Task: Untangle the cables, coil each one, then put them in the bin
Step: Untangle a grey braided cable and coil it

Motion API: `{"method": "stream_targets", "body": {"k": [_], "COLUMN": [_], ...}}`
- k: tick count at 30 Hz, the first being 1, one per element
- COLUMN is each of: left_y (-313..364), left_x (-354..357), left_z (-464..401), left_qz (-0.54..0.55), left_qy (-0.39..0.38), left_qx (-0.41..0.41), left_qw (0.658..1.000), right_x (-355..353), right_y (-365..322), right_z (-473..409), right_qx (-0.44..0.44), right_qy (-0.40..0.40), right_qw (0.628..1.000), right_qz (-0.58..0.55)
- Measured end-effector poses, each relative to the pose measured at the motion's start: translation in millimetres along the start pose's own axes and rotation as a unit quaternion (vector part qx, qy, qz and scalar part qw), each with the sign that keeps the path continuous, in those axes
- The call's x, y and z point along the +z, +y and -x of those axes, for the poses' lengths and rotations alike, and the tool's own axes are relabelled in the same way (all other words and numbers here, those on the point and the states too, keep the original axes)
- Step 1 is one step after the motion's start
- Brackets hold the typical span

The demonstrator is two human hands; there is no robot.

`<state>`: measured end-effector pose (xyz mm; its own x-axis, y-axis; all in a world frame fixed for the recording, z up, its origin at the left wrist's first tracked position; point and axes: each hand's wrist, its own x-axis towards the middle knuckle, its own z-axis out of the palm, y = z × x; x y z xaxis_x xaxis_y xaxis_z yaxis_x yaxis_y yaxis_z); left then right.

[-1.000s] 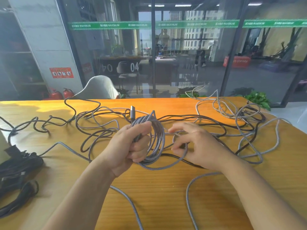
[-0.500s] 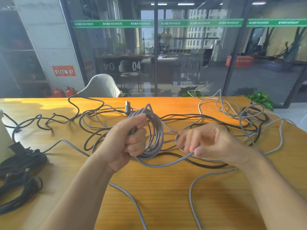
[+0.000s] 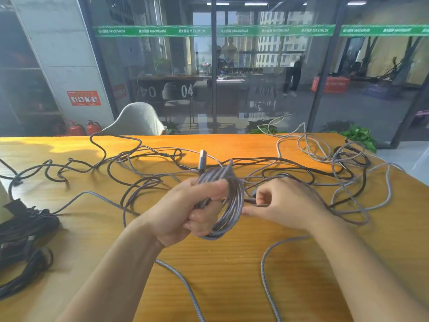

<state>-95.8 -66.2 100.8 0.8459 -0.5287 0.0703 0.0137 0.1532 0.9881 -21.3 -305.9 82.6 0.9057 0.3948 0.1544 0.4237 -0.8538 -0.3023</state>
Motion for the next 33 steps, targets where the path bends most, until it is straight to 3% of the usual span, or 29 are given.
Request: {"method": "stream_targets", "body": {"k": [2,5,10,13,18,21,24,30,33], "left_y": [-2,0,2,-3,-10,-14,-10,-1,1], "left_x": [4,10,17,16,16,17,17,13,17], "left_z": [-1,-1,-2,-5,-9,-11,-11,-4,-3], "left_qz": [-0.057,-0.126,-0.232,-0.271,-0.3,-0.289,-0.256,-0.221,-0.216], "left_qy": [-0.016,-0.031,-0.028,-0.013,0.019,0.036,0.046,0.053,0.03], "left_qx": [-0.024,-0.037,-0.047,-0.078,-0.124,-0.117,-0.09,-0.051,-0.047], "left_qw": [0.998,0.991,0.971,0.959,0.946,0.95,0.961,0.973,0.975], "right_x": [0,4,17,16,10,9,5,13,11], "right_y": [-3,5,-8,-9,-8,-4,6,19,21], "right_z": [-1,-6,-8,-7,-3,-6,-12,-23,-23], "right_qx": [-0.027,-0.09,-0.1,-0.099,-0.116,-0.155,-0.16,-0.114,-0.109], "right_qy": [0.087,0.15,0.179,0.155,0.104,0.196,0.278,0.239,0.272], "right_qw": [0.993,0.983,0.978,0.983,0.986,0.968,0.946,0.964,0.956], "right_qz": [0.069,0.051,0.049,0.0,-0.054,0.031,0.043,0.016,-0.027]}}
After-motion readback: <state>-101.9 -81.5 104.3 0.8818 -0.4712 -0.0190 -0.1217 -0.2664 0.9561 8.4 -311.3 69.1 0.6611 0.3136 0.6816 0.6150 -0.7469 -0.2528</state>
